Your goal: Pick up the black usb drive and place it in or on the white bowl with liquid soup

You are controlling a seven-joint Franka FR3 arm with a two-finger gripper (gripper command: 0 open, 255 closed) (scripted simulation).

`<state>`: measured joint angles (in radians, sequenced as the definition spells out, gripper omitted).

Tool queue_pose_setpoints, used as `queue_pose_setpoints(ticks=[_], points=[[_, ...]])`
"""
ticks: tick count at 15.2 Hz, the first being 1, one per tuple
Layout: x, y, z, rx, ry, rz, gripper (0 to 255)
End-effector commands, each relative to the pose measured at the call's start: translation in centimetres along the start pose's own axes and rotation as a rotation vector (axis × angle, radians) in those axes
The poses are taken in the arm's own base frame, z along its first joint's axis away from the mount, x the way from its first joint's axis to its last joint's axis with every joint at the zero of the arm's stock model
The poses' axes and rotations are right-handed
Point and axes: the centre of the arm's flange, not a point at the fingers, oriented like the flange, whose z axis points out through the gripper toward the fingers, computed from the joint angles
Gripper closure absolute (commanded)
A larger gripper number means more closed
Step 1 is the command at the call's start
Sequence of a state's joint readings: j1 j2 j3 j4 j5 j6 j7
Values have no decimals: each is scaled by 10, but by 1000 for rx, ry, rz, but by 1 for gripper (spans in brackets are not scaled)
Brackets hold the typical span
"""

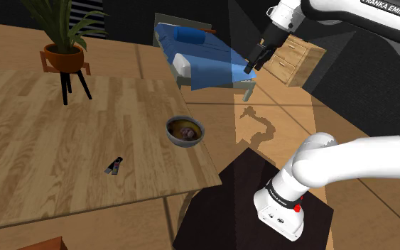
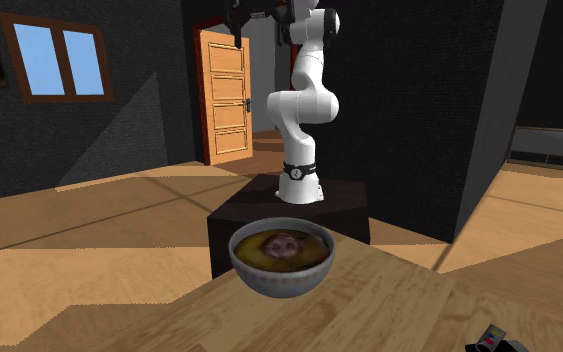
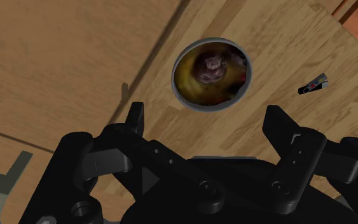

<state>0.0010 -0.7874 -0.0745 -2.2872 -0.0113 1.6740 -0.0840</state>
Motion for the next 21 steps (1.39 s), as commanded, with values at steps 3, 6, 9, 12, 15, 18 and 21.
queue_pose_setpoints(ticks=[3,6,9,12,15,18,21], points=[[4,-20,18,-3,-5,17,0],[10,-49,44,-7,-14,43,0],[17,-78,71,-12,-22,68,0],[25,-107,98,-16,-30,94,0],[33,-136,126,-20,-38,120,0],[41,-164,153,-25,-47,145,0],[50,-192,181,-29,-55,171,0]])
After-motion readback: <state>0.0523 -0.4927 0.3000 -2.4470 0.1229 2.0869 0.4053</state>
